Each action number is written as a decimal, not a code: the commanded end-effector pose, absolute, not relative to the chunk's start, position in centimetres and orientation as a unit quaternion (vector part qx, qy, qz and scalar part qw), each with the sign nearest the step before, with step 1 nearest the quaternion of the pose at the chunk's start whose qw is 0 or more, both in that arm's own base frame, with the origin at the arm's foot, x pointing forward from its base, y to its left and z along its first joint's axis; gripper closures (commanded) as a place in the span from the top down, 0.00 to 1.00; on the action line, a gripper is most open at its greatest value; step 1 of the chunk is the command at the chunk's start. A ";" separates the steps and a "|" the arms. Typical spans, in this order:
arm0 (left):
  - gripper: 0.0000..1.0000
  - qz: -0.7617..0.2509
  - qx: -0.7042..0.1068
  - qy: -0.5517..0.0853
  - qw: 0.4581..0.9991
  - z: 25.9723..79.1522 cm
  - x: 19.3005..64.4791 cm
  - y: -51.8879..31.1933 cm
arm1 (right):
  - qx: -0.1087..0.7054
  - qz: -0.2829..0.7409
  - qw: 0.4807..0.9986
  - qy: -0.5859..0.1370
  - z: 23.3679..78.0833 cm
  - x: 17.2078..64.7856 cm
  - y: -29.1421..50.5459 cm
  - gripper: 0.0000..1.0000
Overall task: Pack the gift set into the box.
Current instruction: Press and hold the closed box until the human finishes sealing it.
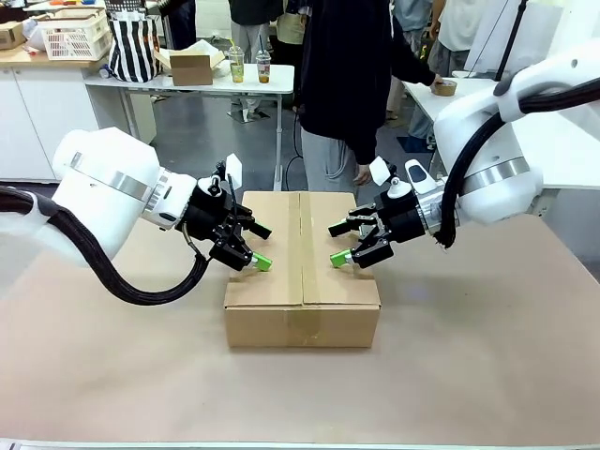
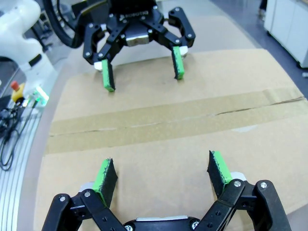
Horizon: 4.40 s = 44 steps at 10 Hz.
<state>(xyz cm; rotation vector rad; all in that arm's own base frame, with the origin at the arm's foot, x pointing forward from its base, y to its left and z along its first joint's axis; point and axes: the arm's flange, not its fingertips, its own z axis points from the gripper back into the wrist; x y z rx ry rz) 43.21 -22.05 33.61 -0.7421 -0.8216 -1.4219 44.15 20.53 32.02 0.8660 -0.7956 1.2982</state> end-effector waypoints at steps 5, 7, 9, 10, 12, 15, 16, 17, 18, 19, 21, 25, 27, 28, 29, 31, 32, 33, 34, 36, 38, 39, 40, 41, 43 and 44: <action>1.00 -0.621 -0.325 -0.359 0.617 33.3 43.1 -21.9 | 0.370 0.566 0.648 -0.351 31.9 44.2 20.5 1.00; 1.00 -0.621 -0.325 -0.359 0.617 33.3 43.1 -21.9 | 0.370 0.566 0.648 -0.351 31.9 44.2 20.5 1.00; 1.00 -0.621 -0.325 -0.359 0.617 33.3 43.1 -21.9 | 0.370 0.566 0.648 -0.351 31.9 44.2 20.5 1.00; 1.00 -0.621 -0.325 -0.359 0.617 33.3 43.1 -21.9 | 0.370 0.566 0.648 -0.351 31.9 44.2 20.5 1.00; 1.00 -0.621 -0.325 -0.359 0.617 33.3 43.1 -21.9 | 0.370 0.566 0.648 -0.351 31.9 44.2 20.5 1.00; 1.00 -0.621 -0.325 -0.359 0.617 33.3 43.1 -21.9 | 0.370 0.566 0.648 -0.351 31.9 44.2 20.5 1.00; 1.00 -0.621 -0.325 -0.359 0.617 33.3 43.1 -21.9 | 0.370 0.566 0.648 -0.351 31.9 44.2 20.5 1.00; 1.00 -0.621 -0.325 -0.359 0.617 33.3 43.1 -21.9 | 0.370 0.566 0.648 -0.351 31.9 44.2 20.5 1.00; 1.00 -0.621 -0.325 -0.359 0.617 33.3 43.1 -21.9 | 0.370 0.566 0.648 -0.351 31.9 44.2 20.5 1.00; 1.00 -0.621 -0.325 -0.359 0.617 33.3 43.1 -21.9 | 0.370 0.566 0.648 -0.351 31.9 44.2 20.5 1.00; 1.00 -0.621 -0.325 -0.359 0.617 33.3 43.1 -21.9 | 0.370 0.566 0.648 -0.351 31.9 44.2 20.5 1.00; 1.00 -0.621 -0.325 -0.359 0.617 33.3 43.1 -21.9 | 0.370 0.566 0.648 -0.351 31.9 44.2 20.5 1.00; 1.00 -0.621 -0.325 -0.359 0.617 33.3 43.1 -21.9 | 0.370 0.566 0.648 -0.351 31.9 44.2 20.5 1.00; 1.00 -0.621 -0.325 -0.359 0.617 33.3 43.1 -21.9 | 0.370 0.566 0.648 -0.351 31.9 44.2 20.5 1.00; 1.00 -0.621 -0.325 -0.359 0.617 33.3 43.1 -21.9 | 0.370 0.566 0.648 -0.351 31.9 44.2 20.5 1.00; 1.00 -0.621 -0.325 -0.359 0.617 33.3 43.1 -21.9 | 0.370 0.566 0.648 -0.351 31.9 44.2 20.5 1.00; 1.00 -0.621 -0.325 -0.359 0.617 33.3 43.1 -21.9 | 0.370 0.566 0.648 -0.351 31.9 44.2 20.5 1.00; 1.00 -0.621 -0.325 -0.359 0.617 33.3 43.1 -21.9 | 0.370 0.566 0.648 -0.351 31.9 44.2 20.5 1.00; 1.00 -0.621 -0.325 -0.359 0.617 33.3 43.1 -21.9 | 0.370 0.566 0.648 -0.351 31.9 44.2 20.5 1.00; 1.00 -0.621 -0.325 -0.359 0.617 33.3 43.1 -21.9 | 0.370 0.566 0.648 -0.351 31.9 44.2 20.5 1.00; 1.00 -0.621 -0.325 -0.359 0.617 33.3 43.1 -21.9 | 0.370 0.566 0.648 -0.351 31.9 44.2 20.5 1.00; 1.00 -0.621 -0.325 -0.359 0.617 33.3 43.1 -21.9 | 0.370 0.566 0.648 -0.351 31.9 44.2 20.5 1.00; 1.00 -0.621 -0.325 -0.359 0.617 33.3 43.1 -21.9 | 0.370 0.566 0.648 -0.351 31.9 44.2 20.5 1.00; 1.00 -0.621 -0.325 -0.359 0.617 33.3 43.1 -21.9 | 0.370 0.566 0.648 -0.351 31.9 44.2 20.5 1.00; 1.00 -0.621 -0.325 -0.359 0.617 33.3 43.1 -21.9 | 0.370 0.566 0.648 -0.351 31.9 44.2 20.5 1.00; 1.00 -0.621 -0.325 -0.359 0.617 33.3 43.1 -21.9 | 0.370 0.566 0.648 -0.351 31.9 44.2 20.5 1.00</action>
